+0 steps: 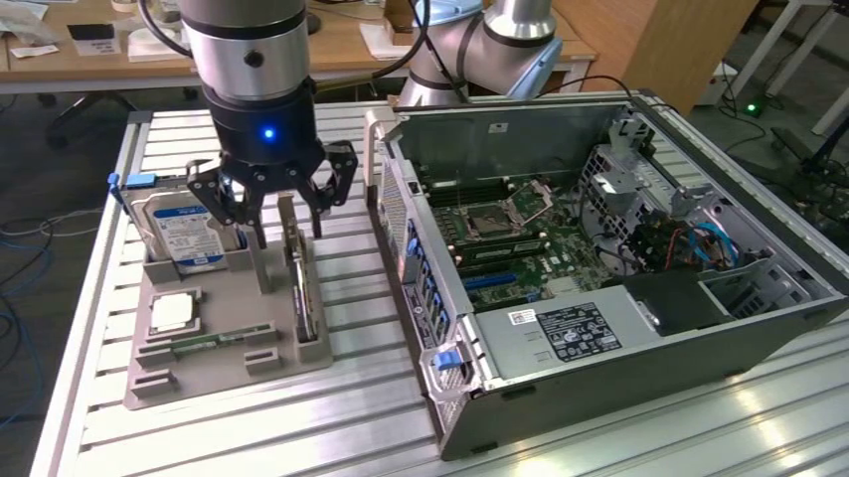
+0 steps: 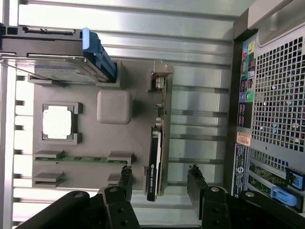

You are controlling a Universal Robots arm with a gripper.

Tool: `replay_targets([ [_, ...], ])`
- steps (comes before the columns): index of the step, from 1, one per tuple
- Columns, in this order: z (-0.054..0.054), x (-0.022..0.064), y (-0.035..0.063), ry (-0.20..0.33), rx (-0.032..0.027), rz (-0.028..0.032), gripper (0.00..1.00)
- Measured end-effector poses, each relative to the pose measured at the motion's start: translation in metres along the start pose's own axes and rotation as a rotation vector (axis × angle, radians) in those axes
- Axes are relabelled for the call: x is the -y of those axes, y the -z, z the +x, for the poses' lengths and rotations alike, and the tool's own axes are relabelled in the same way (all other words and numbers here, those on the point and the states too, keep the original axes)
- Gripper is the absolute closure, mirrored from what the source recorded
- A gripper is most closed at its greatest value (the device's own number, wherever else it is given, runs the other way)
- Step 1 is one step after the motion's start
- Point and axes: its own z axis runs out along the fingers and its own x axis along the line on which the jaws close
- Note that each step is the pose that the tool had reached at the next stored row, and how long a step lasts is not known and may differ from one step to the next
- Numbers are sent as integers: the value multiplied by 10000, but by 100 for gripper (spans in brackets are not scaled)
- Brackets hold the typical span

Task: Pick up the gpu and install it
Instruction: 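Pick up the gpu and move the gpu toward the slot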

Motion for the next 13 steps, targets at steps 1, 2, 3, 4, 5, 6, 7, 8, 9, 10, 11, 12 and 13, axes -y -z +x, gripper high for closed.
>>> replay_targets([
  [1,0,1,-3,0,0,0,41],
  [2,0,1,-6,0,0,1,41],
  [3,0,2,-9,0,0,0,41],
  [4,0,2,-12,0,-1,0,41],
  [5,0,3,-15,0,0,0,41],
  [6,1,3,-18,0,0,0,41],
  [7,1,3,-21,0,0,0,41],
  [8,1,4,-24,0,0,1,41],
  [9,1,4,-26,0,-1,1,41],
  [10,1,4,-30,0,0,0,41],
  [11,1,5,-33,0,-1,0,41],
  [12,1,6,-37,0,0,0,41],
  [13,1,7,-40,0,0,0,41],
])
